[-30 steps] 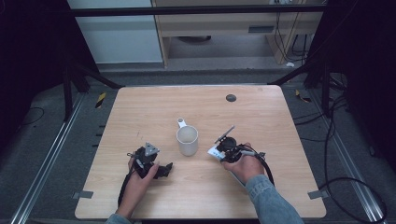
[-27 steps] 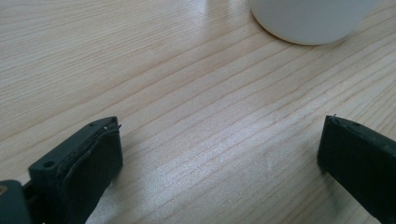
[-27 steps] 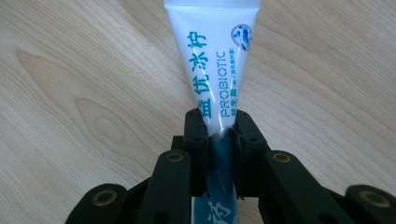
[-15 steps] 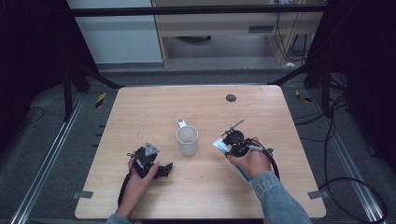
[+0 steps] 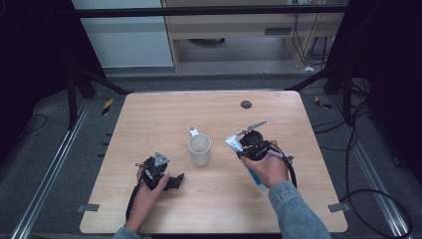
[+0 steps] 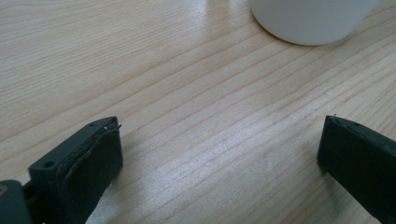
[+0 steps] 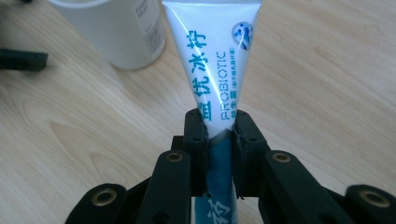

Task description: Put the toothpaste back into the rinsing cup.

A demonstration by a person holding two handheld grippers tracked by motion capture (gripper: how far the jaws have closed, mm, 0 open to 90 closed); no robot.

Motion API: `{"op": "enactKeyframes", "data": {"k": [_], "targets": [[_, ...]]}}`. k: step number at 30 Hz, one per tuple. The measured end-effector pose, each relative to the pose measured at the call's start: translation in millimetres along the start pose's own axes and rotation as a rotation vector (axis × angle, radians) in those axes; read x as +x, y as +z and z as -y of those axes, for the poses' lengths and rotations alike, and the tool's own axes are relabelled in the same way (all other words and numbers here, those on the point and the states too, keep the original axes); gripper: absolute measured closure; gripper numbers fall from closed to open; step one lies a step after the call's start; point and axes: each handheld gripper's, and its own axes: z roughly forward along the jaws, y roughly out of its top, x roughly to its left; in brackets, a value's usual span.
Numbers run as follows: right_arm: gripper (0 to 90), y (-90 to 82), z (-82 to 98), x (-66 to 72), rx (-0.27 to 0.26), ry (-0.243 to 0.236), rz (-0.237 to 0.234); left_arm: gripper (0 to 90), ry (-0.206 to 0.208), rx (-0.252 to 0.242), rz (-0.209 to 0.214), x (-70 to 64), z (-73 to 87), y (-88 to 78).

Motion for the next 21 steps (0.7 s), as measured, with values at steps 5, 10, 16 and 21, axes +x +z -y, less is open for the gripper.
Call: {"op": "enactKeyframes", "data": {"k": [5,10,16,21], "targets": [[78.0,-6.6,-8.2,-0.7,-0.049,0.008,-0.008,0.0,-0.001,0.000,-0.001,-0.2,0.4,-0.4],[78.0,-8.9,-15.7,-0.5,-0.121,0.028,0.003,0.0,0.004,0.004,0.000,0.7,-1.3,0.9],[78.0,-7.8,-21.1,1.3,-0.169,0.037,0.008,0.0,0.004,0.004,0.001,0.7,-1.4,1.1],[78.0,-8.8,-25.6,4.8,-0.202,0.045,0.021,0.0,0.003,0.003,0.000,0.7,-1.4,1.1]]}}
